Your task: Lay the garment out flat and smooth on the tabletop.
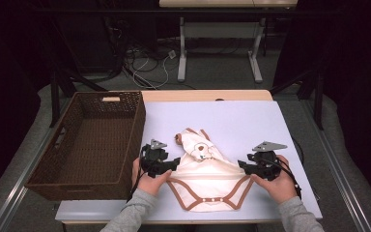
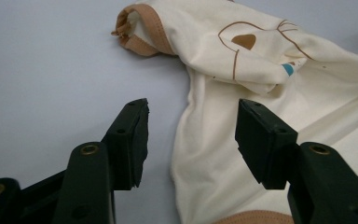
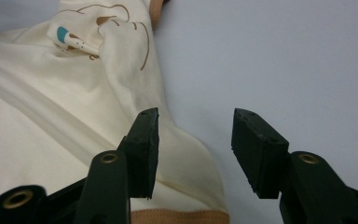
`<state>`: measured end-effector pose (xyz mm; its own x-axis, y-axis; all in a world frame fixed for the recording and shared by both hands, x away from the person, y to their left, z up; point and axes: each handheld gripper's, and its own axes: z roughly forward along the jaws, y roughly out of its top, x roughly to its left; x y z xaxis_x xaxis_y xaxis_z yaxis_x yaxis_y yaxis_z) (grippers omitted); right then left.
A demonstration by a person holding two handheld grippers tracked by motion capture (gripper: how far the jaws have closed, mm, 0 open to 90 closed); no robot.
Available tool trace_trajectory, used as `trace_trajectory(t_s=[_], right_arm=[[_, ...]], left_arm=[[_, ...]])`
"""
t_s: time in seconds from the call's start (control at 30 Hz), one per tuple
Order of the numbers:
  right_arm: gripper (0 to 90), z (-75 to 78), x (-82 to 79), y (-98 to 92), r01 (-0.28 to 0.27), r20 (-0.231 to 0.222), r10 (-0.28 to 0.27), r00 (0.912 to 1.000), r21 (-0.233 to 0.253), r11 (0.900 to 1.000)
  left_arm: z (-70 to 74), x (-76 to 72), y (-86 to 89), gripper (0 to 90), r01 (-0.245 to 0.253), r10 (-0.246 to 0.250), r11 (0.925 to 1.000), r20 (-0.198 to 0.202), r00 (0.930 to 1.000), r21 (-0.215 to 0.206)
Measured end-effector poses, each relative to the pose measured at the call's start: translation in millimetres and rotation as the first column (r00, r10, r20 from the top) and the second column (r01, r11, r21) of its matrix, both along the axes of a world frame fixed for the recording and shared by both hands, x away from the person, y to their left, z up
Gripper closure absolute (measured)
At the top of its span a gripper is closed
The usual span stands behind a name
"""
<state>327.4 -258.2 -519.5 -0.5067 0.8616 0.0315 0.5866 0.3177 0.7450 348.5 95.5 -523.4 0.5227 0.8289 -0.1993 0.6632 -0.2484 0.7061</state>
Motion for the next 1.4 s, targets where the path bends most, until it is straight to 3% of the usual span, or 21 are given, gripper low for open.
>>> trace_trajectory(t_s=[0.1, 0.27, 0.5, 0.57, 0.7, 1.03, 1.4], right_arm=[[49.7, 1.5, 3.7, 5.7, -0.021, 0.008, 0.021, 0.9997, -0.004, 1.000], [44.4, 6.8, 12.8, 13.4, -0.069, 0.034, 0.070, 0.9970, -0.025, 0.997], [33.6, 12.6, 24.3, 21.5, -0.062, 0.040, 0.064, 0.9972, -0.033, 0.998], [32.7, 13.5, 28.2, 23.2, -0.077, 0.037, 0.078, 0.9963, -0.022, 0.997], [27.1, 17.2, 35.3, 27.1, -0.080, 0.036, 0.081, 0.9960, -0.046, 0.996], [28.3, 24.2, 54.6, 41.3, -0.101, 0.050, 0.106, 0.9931, -0.098, 0.990], [28.0, 31.7, 72.8, 58.1, -0.113, 0.081, 0.119, 0.9896, -0.067, 0.991]], left_arm=[[0.6, 5.1, -0.1, 42.4, 0.006, -0.006, 1.0000, -0.004, 1.0000, 0.008], [2.5, 13.6, -2.1, 37.3, 0.009, -0.009, 0.9996, 0.023, 0.9997, 0.029], [5.4, 22.7, -5.4, 35.9, 0.024, -0.026, 0.9993, 0.067, 0.9974, 0.028], [6.0, 25.0, -6.6, 35.9, 0.012, -0.013, 0.9998, 0.054, 0.9985, 0.017], [7.5, 29.0, -6.8, 33.6, -0.009, 0.009, 1.0000, 0.019, 0.9998, 0.002], [11.2, 36.7, -7.6, 27.9, -0.012, 0.013, 0.9998, 0.044, 0.9989, -0.014], [12.4, 47.3, -12.6, 19.4, -0.011, 0.013, 0.9997, 0.066, 0.9977, -0.021]])
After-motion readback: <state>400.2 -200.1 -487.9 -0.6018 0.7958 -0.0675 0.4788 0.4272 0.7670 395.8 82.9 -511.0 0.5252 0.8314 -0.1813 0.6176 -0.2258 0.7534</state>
